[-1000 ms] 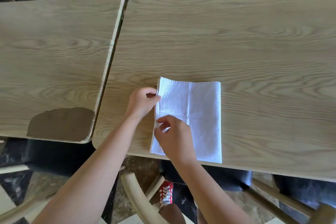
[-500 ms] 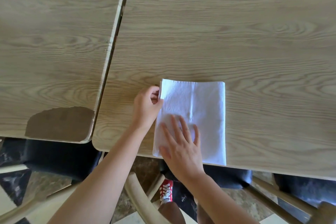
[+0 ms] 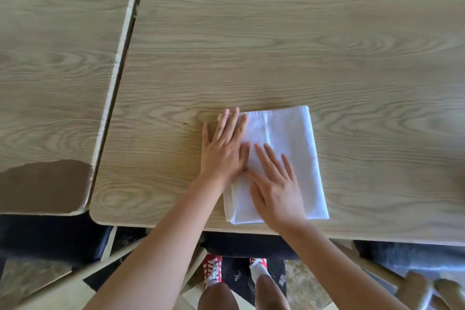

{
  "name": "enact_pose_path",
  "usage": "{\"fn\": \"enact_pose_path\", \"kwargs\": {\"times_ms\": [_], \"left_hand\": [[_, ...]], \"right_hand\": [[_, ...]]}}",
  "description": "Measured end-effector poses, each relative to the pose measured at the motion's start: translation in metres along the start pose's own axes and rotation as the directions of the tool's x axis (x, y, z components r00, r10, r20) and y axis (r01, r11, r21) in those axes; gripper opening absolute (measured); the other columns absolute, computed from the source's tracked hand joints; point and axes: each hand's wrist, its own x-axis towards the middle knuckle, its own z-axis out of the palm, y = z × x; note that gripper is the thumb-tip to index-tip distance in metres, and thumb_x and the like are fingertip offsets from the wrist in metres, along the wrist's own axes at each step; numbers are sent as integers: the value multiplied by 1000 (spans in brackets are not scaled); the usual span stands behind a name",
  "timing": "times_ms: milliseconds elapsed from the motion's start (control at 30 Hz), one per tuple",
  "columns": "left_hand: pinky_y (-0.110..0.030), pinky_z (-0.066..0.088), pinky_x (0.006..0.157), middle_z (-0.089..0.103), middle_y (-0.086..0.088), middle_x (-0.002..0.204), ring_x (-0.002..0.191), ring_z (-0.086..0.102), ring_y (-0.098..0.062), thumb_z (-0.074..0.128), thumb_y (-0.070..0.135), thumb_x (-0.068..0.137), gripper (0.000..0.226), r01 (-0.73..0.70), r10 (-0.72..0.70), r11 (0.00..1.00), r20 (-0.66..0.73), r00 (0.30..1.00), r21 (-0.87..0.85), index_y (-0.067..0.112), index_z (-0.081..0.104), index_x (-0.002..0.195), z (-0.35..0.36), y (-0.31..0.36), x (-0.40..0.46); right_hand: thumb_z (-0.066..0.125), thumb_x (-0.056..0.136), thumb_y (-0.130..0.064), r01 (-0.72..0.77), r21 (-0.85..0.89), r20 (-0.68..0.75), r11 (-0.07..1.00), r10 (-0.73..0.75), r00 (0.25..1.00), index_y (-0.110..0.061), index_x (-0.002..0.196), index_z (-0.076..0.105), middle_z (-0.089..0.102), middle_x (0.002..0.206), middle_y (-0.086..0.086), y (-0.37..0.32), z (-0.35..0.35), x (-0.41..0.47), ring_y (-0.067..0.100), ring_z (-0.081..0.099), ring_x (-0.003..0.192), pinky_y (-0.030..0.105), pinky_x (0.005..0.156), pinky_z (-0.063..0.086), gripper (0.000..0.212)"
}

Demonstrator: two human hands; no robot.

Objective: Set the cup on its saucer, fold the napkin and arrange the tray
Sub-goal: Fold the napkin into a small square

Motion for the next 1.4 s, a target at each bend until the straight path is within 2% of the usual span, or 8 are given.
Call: {"fn": "enact_pose_path", "kwargs": {"times_ms": [100,233,433,633,867,1000,1167,1400], "left_hand": [[-54,19,110,19,-4,156,144,13,-23,26,38,90,59,-77,76,996,15,997,52,18,22,146,-5,-14,-3],[-58,16,110,24,-1,155,143,19,-18,27,40,89,59,-74,75,987,3,997,140,19,26,145,-9,-34,-11],[-58,19,109,22,-1,154,141,19,-17,29,36,89,58,-69,72,988,-18,997,140,20,26,145,-13,-50,-18],[-57,18,110,10,4,153,141,18,-17,25,37,89,58,-63,63,990,1,998,125,20,24,145,-14,-50,-19],[-54,11,113,12,7,157,143,14,-15,20,41,89,59,-36,31,989,36,999,143,28,14,146,-13,-51,-17],[-55,14,112,15,6,157,143,15,-15,21,41,88,60,-37,33,990,30,999,135,28,15,146,-14,-50,-18],[-59,20,109,25,0,154,140,28,-22,29,37,87,59,-70,69,989,7,998,130,21,29,144,-16,-50,-17],[-57,11,112,12,5,157,143,15,-18,20,40,89,60,-69,65,990,32,997,127,24,18,146,-14,-52,-18]], "right_hand": [[40,83,-10,-62,17,-60,998,63,996,-5,116,60,45,142,18,7,-1,30,35,36,134,53,110,29,39],[39,92,-24,-89,-92,94,992,98,991,-12,145,24,18,156,7,17,8,55,21,10,145,42,117,6,56],[29,86,-45,-87,-235,94,968,112,989,-10,146,22,24,155,5,52,-7,50,17,18,143,43,116,12,69],[12,88,-47,-106,-348,143,932,164,976,-16,148,8,10,158,-1,81,-23,39,11,3,144,47,115,-6,68],[25,90,-48,-137,-298,-9,945,141,990,-13,146,19,20,156,3,8,-17,38,18,12,144,50,114,-5,67],[29,91,-49,22,-312,138,950,22,990,-16,145,25,27,153,0,-40,11,19,16,21,142,53,116,12,63],[30,90,-46,17,-317,224,948,57,973,-13,145,24,25,153,2,1,8,-18,18,19,142,48,117,12,64],[32,88,-46,-83,-375,182,923,161,970,-7,143,27,28,151,8,56,-22,-52,20,21,140,42,114,13,68]]}}
